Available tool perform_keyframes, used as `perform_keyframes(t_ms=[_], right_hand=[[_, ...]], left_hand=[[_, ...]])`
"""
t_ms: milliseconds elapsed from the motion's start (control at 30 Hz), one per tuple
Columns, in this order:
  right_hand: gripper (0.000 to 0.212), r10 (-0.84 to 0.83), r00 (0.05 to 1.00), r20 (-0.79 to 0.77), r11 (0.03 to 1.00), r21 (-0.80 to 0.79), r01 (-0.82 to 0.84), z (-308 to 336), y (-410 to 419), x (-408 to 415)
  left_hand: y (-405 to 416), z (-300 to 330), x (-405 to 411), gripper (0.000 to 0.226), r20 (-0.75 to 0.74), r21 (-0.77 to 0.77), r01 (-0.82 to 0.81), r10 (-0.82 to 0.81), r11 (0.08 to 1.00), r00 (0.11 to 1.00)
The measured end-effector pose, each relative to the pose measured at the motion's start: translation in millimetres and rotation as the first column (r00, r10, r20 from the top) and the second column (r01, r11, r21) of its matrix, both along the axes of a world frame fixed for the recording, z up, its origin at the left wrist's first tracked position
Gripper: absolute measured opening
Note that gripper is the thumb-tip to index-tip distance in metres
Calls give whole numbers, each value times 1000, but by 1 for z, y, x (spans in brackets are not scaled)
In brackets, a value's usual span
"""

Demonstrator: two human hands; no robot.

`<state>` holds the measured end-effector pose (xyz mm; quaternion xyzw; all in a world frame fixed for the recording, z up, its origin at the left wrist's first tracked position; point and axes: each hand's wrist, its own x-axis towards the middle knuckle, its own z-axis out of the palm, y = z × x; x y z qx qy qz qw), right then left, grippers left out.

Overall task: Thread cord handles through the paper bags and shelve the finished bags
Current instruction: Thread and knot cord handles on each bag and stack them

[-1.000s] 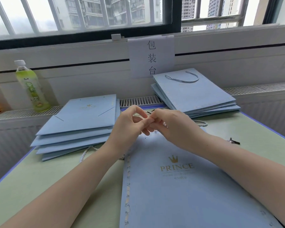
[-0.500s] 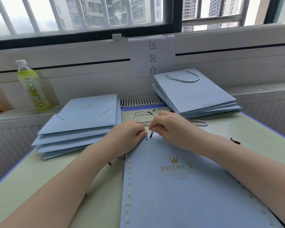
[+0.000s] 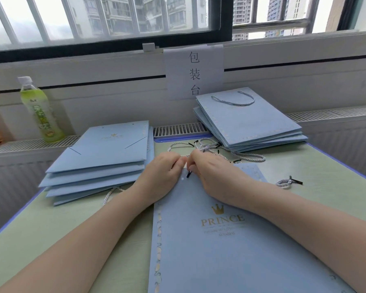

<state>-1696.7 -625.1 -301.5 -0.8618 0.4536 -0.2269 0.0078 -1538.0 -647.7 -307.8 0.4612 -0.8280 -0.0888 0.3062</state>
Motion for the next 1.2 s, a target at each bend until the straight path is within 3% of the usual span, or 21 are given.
perform_keyframes(t_ms=[67,200,300,433,533,667,967,1200], right_hand=[[11,35,998,52,999,-29,-34,1,-1,0],[15,12,993,118,990,-138,4,5,-6,-8],[11,-6,990,144,973,-228,39,9,-11,-15],[14,-5,1000,-13,872,-489,-2,11,-9,-15],[20,20,991,-132,828,-553,-90,15,-1,-8],[24,51,983,-179,789,-595,-149,18,7,-2],[27,-16,998,-62,773,-633,-26,9,1,1],[15,110,981,158,816,-578,2,3,2,9]], left_hand=[[1,5,1,43,-132,28,22,-18,999,991],[5,16,6,40,-455,255,105,23,961,890],[7,20,6,30,-572,321,161,55,933,818],[6,17,5,33,-617,308,196,39,931,786],[9,19,3,26,-663,295,236,21,926,748],[11,20,2,41,-703,308,252,42,917,710],[7,18,4,28,-704,365,274,71,890,707],[6,17,5,24,-668,393,258,82,883,740]])
